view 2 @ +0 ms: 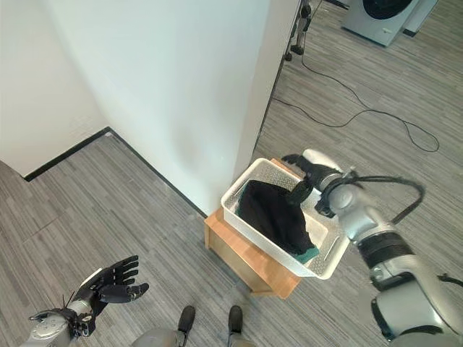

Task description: Pick up bed clothes into laundry basket.

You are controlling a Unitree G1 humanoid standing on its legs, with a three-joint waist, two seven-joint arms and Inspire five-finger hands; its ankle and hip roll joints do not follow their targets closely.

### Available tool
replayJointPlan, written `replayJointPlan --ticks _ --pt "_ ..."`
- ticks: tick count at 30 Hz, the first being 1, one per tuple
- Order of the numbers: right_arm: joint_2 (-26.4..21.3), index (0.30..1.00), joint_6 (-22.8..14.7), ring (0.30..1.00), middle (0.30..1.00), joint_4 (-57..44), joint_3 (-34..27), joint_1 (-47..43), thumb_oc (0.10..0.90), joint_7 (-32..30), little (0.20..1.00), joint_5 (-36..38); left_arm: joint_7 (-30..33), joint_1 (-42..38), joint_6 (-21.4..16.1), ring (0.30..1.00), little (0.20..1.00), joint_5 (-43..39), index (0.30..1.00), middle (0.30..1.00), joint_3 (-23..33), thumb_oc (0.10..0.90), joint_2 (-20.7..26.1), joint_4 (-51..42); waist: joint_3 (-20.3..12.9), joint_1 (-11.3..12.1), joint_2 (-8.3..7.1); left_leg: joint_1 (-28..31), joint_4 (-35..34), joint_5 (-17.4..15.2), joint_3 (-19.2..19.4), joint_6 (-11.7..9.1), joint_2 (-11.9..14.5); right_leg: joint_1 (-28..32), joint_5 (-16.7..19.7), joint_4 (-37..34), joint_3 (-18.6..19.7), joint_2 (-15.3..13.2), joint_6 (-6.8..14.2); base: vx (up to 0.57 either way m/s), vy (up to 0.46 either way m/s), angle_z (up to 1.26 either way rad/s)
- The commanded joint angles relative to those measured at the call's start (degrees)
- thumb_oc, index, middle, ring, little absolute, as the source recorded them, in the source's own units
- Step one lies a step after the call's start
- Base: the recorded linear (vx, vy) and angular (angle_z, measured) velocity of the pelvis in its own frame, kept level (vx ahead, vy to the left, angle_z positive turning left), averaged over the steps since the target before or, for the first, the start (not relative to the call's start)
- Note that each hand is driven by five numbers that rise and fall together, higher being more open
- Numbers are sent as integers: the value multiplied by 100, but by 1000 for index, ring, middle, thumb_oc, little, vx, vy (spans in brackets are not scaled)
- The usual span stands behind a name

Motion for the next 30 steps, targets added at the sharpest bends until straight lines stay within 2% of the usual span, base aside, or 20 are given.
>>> replayJointPlan --ticks 1,3,5,7,10,11,12,14,16,18,20,21,22,23,24,25,27,28,29,30 --pt "-1028 900 -295 900 900 -1061 -672 -1185 800 -581 900 367 86 -44 -335 900 900 -78 900 900 265 800 86 -489 -413 -83 -138 -204 -4 -105 -88 37 -59 215 -26 31 -115 -47 95 0 0 0" --pt "-1124 900 -360 900 900 -1341 -892 -1049 800 -603 900 495 86 -50 -338 900 900 -71 900 900 295 800 72 -474 -427 -96 -153 -189 -4 -114 -81 35 -53 227 -36 31 -112 -45 98 0 0 0" --pt "-1225 900 -743 900 900 -2300 -1457 -806 800 -737 900 1035 142 -154 -398 900 900 -114 900 900 424 800 -28 -460 -465 -187 -156 -158 -4 -135 -65 33 -47 242 -64 36 -103 -47 103 0 0 0" --pt "-1009 900 -1045 900 900 -2714 -1878 -379 800 -712 900 1538 201 -234 -470 900 900 -218 900 900 465 800 -111 -434 -484 -209 -167 -125 -4 -145 -62 37 -41 262 -87 72 -121 -57 105 0 0 0" --pt "30 900 -1373 900 900 -3388 -2407 503 800 -557 900 2251 386 -336 -647 900 900 -473 900 900 626 800 -287 -461 -490 -161 -170 -114 -4 -83 -46 56 -41 171 -115 363 -153 -77 90 -44 -25 -1" --pt "818 900 -1479 900 900 -3859 -2694 1155 800 -456 900 2346 529 -413 -777 900 900 -669 900 900 814 800 -444 -521 -486 -93 -118 -134 -4 -28 -170 66 -27 56 -305 780 -164 -31 64 -24 -35 1" --pt "835 900 -1462 900 900 -3895 -2729 1206 800 -451 900 2340 530 -403 -775 900 900 -670 900 900 803 800 -425 -523 -502 -95 -133 -105 -4 -86 -188 69 -29 78 -380 806 -182 -33 61 -18 -39 2" --pt "1466 900 -1525 900 900 -4071 -3094 2196 800 -407 900 2605 664 -578 -900 900 900 -861 900 900 796 800 -516 -474 -509 -255 -47 -221 -4 100 -682 96 -75 -20 -852 1399 739 473 -49 -21 -29 62" --pt "2143 900 -1618 900 900 -4260 -3309 3300 800 -192 900 2818 776 -648 -1070 900 900 -948 900 900 918 800 -779 -470 -594 -422 -21 -321 -4 338 -1332 28 -184 116 -1253 1850 1974 1076 -123 -32 -53 177" --pt "2692 900 -1653 900 900 -4387 -3347 4079 800 -21 900 3156 934 -732 -1301 900 900 -1037 900 900 1066 800 -1008 -539 -594 -468 -65 -451 29 525 -1762 -48 -298 259 -1297 1929 2566 1388 -314 -126 -167 199" --pt "3071 900 -1613 900 900 -4241 -2999 4453 800 197 900 3618 1104 -660 -1482 900 900 -933 900 900 1230 800 -1205 -710 -510 -275 -124 -657 88 707 -2113 -154 -411 399 -1261 1571 2312 1326 -449 -251 -286 148" --pt "3202 900 -1638 900 900 -4144 -2795 4623 800 339 900 3669 1217 -529 -1521 900 900 -829 900 900 1326 800 -1340 -786 -483 -244 -167 -831 134 850 -2412 -225 -504 521 -1252 1354 2096 1302 -486 -273 -337 153" --pt "3153 900 -1639 900 900 -4136 -2687 4686 800 295 900 3483 1288 -446 -1536 900 900 -756 900 900 1416 800 -1405 -786 -437 -192 -198 -956 168 914 -2511 -319 -526 561 -1183 1213 1888 1283 -488 -232 -335 226" --pt "3110 900 -1630 900 900 -4050 -2558 4639 800 216 900 3493 1413 -413 -1623 900 900 -674 900 900 1549 800 -1428 -931 -314 39 -200 -1173 362 916 -2530 -406 -596 567 -1121 1101 1615 1210 -471 -378 -199 239" --pt "3103 900 -1661 900 900 -3988 -2374 4544 800 173 900 3669 1451 -469 -1630 900 900 -789 900 900 1426 800 -1513 -857 -138 104 -228 -1571 1191 546 -1779 -297 -644 490 -1044 998 1028 982 -428 -415 -76 227" --pt "3062 900 -1678 900 900 -3955 -2260 4503 800 178 900 3596 1433 -443 -1649 900 900 -704 900 900 1388 800 -1462 -825 -110 193 -289 -1628 1622 226 -1181 -154 -502 430 -951 884 691 784 -401 -431 2 232" --pt "3099 900 -1699 900 900 -3968 -2129 4485 800 74 900 3544 1418 -379 -1657 900 900 -373 900 900 1379 800 -1269 -1016 -62 348 -391 -1602 2584 -216 -757 -80 -378 354 -825 768 50 439 -369 -270 2 238" --pt "3138 900 -1750 900 900 -3925 -2054 4438 800 96 900 3649 1480 -411 -1723 900 900 -222 900 900 1408 800 -1151 -1081 -58 342 -427 -1563 3014 -257 -506 -69 -187 320 -771 725 -366 275 -381 -296 10 183" --pt "3167 900 -1763 900 900 -3835 -1968 4409 800 58 900 3745 1551 -525 -1762 900 900 -197 900 900 1426 800 -1067 -1043 -95 252 -445 -1457 3136 -290 -93 -64 142 295 -779 724 -773 185 -392 -216 6 207" --pt "3169 900 -1769 900 900 -3827 -1964 4398 800 59 900 3746 1551 -531 -1763 900 900 -197 900 900 1431 800 -1065 -1039 -105 221 -456 -1478 3121 -262 -116 -66 126 280 -772 720 -800 175 -392 -208 13 275"
